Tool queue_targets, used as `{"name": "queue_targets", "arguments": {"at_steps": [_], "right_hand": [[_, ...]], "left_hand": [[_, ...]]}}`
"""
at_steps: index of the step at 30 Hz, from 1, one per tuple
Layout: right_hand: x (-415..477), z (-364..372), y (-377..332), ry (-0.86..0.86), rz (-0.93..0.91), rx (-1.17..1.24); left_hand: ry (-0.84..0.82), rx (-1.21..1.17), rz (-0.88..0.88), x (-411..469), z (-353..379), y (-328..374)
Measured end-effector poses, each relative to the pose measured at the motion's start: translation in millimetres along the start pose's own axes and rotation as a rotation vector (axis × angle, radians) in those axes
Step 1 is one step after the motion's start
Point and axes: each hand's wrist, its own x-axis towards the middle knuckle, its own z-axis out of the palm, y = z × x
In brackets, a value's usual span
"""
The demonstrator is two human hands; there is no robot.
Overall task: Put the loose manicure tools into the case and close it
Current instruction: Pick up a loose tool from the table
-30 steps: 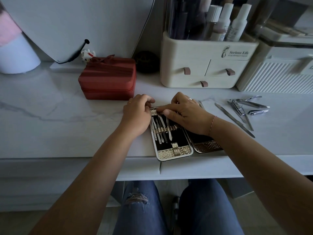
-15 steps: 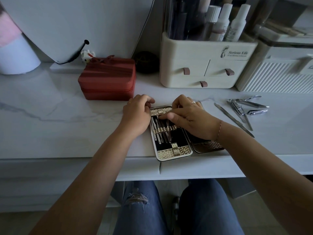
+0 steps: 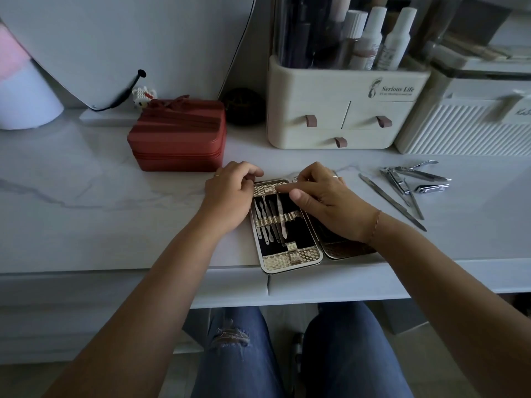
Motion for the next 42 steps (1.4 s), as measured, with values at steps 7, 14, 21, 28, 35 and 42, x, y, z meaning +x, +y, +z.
{"name": "queue_targets", "arguments": {"at_steps": [7, 14, 21, 28, 35, 42], "right_hand": [[2, 4, -2, -0.006, -0.026, -0.027], [5, 6, -3, -0.005, -0.001, -0.054], [8, 8, -2, 0.01, -0.004, -0.06], [7, 8, -1, 0.028, -0.027, -0.063], [2, -9, 6, 0.167, -0.042, 0.13], [-51, -59, 80, 0.351, 0.478, -0.149]], "left_hand": [[-0.003, 0.002, -0.002, 0, 1, -1], [-0.002, -0.004, -0.007, 2, 2, -3], [-0.005, 0.012, -0.002, 2, 2, -6], [0.0, 0.029, 0.011, 2, 3, -6], [-0.002, -0.002, 0.016, 1, 3, -6], [0.003, 0.021, 0.027, 3, 3, -9]]}}
